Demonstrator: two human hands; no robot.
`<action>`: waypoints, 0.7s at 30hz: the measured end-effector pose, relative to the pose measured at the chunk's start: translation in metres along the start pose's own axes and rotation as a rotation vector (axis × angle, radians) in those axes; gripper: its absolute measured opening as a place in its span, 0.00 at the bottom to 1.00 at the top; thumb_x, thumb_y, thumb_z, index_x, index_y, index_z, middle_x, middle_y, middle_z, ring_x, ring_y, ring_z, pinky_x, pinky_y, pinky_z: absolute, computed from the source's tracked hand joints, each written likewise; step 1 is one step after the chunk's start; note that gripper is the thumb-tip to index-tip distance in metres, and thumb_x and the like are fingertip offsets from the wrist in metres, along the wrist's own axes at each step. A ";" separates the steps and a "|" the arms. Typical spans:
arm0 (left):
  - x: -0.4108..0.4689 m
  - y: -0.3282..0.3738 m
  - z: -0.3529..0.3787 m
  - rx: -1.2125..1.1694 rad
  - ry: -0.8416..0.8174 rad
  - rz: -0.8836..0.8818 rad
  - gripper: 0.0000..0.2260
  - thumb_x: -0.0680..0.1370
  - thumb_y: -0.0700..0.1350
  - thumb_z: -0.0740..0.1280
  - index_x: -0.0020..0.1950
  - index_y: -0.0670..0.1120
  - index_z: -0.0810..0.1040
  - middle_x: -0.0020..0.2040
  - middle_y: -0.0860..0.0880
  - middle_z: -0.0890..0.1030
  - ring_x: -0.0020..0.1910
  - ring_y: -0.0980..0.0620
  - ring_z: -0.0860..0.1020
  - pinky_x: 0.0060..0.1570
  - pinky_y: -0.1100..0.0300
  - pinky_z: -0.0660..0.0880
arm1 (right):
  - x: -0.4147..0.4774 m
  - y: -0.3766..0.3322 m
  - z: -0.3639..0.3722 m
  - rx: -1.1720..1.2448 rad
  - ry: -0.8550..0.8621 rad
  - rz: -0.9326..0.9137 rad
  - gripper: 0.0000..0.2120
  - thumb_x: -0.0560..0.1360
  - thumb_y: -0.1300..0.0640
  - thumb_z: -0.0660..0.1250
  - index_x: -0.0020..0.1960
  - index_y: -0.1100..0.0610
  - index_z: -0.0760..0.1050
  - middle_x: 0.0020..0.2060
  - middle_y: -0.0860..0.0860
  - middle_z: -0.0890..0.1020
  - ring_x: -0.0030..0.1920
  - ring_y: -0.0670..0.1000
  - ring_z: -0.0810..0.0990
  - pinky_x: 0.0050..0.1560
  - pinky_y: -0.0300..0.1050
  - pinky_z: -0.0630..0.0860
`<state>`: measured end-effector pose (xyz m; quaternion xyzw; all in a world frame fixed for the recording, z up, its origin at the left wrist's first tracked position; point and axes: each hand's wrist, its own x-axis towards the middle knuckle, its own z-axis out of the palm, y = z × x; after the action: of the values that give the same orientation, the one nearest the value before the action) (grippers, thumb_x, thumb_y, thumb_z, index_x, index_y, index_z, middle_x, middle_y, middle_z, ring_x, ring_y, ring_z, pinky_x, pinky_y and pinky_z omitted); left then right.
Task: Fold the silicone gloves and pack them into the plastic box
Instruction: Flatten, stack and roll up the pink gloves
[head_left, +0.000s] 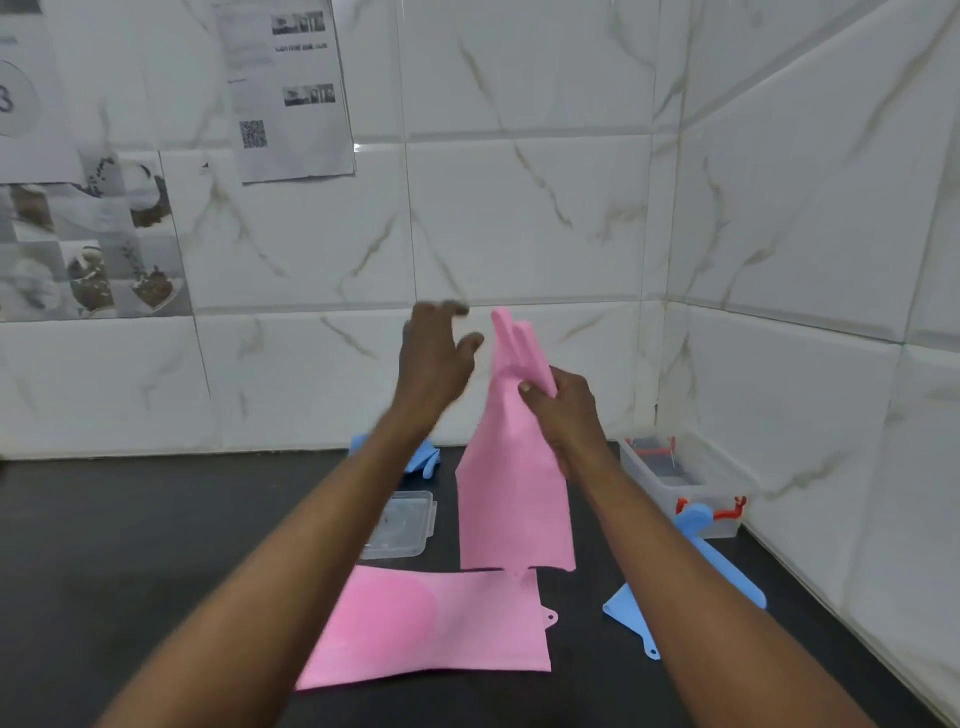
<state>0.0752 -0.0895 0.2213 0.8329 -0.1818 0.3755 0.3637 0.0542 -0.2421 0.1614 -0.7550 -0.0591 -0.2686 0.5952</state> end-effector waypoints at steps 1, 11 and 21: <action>-0.022 -0.002 0.007 -0.084 -0.036 -0.119 0.20 0.76 0.57 0.69 0.59 0.44 0.80 0.57 0.45 0.80 0.55 0.48 0.79 0.60 0.54 0.72 | 0.000 -0.001 0.003 -0.080 0.046 -0.016 0.15 0.79 0.57 0.63 0.65 0.59 0.76 0.51 0.54 0.82 0.50 0.55 0.81 0.44 0.43 0.77; -0.095 -0.056 0.020 -1.960 -0.365 -0.665 0.26 0.78 0.56 0.63 0.70 0.40 0.69 0.63 0.39 0.74 0.68 0.40 0.70 0.74 0.41 0.58 | -0.051 0.001 0.022 -0.340 -0.399 -0.316 0.21 0.75 0.59 0.65 0.66 0.47 0.75 0.71 0.46 0.72 0.73 0.45 0.66 0.75 0.51 0.59; -0.058 -0.053 -0.001 -1.507 -0.543 -0.731 0.22 0.78 0.53 0.59 0.66 0.41 0.75 0.59 0.38 0.80 0.57 0.39 0.79 0.62 0.44 0.74 | -0.035 0.026 -0.012 0.455 -0.382 0.115 0.28 0.69 0.49 0.76 0.66 0.57 0.75 0.58 0.54 0.83 0.59 0.55 0.81 0.61 0.55 0.78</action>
<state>0.0671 -0.0519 0.1530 0.4379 -0.1834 -0.1955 0.8581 0.0311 -0.2524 0.1234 -0.6412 -0.1859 -0.0672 0.7414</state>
